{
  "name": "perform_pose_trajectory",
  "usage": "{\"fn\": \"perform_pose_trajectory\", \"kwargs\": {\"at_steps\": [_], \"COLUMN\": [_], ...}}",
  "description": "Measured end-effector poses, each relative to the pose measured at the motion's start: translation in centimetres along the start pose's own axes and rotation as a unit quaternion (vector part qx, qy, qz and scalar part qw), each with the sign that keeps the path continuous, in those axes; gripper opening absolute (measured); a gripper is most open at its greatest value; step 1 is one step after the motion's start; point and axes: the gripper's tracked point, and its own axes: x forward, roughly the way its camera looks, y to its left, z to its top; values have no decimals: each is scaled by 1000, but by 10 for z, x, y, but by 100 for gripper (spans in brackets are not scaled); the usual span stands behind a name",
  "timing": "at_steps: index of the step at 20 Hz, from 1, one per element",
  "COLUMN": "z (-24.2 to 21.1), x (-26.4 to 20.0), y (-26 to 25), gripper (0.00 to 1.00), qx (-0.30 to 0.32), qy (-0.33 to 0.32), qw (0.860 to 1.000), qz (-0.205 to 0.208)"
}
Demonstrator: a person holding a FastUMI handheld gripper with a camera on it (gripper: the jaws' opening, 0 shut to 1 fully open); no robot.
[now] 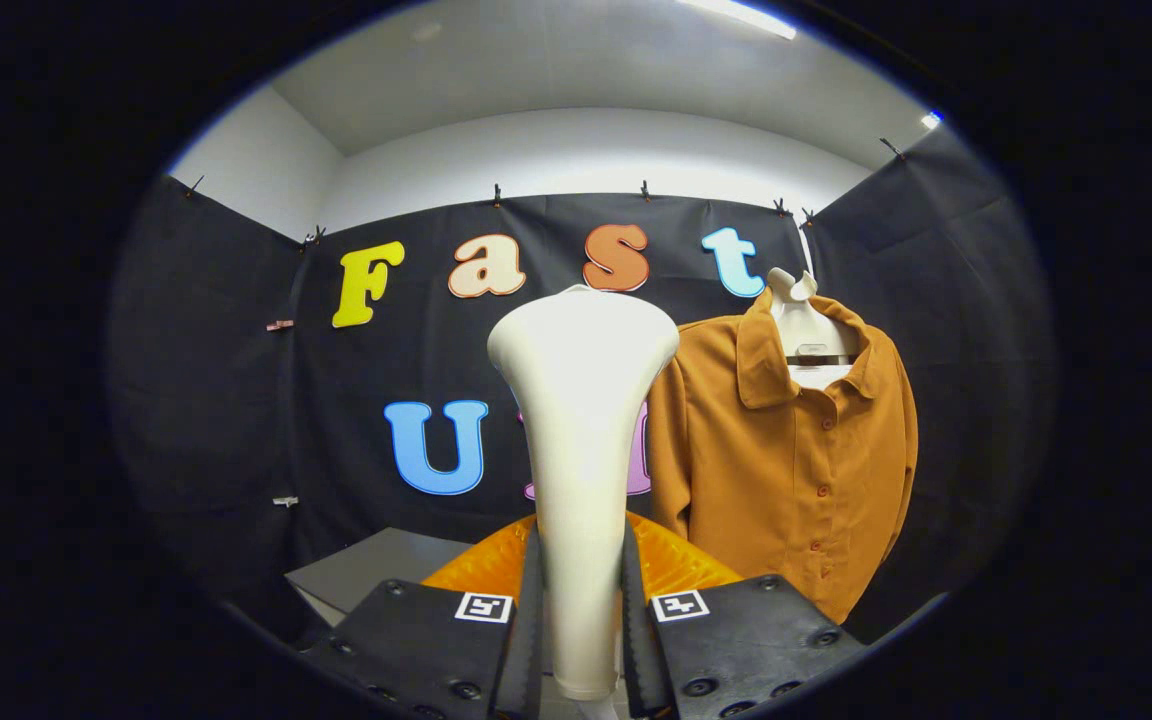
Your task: Iron the clothes twice with a garment steamer, once on the left side and once on the right side.
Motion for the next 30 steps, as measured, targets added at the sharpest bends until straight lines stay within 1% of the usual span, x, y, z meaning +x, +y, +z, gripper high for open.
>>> {"fn": "perform_pose_trajectory", "kwargs": {"at_steps": [7, 12, 18, 22, 30], "z": [-11, -13, -16, -18, -18], "x": [-16, -22, -19, -17, -17], "y": [56, 73, 72, 70, 63], "gripper": [36, 36, 36, 36, 36], "qx": [-15, -12, 1, -18, -25], "qy": [9, 9, 14, 16, 19], "qw": [1000, 1000, 1000, 1000, 999], "qz": [6, 4, -5, -10, -13]}}
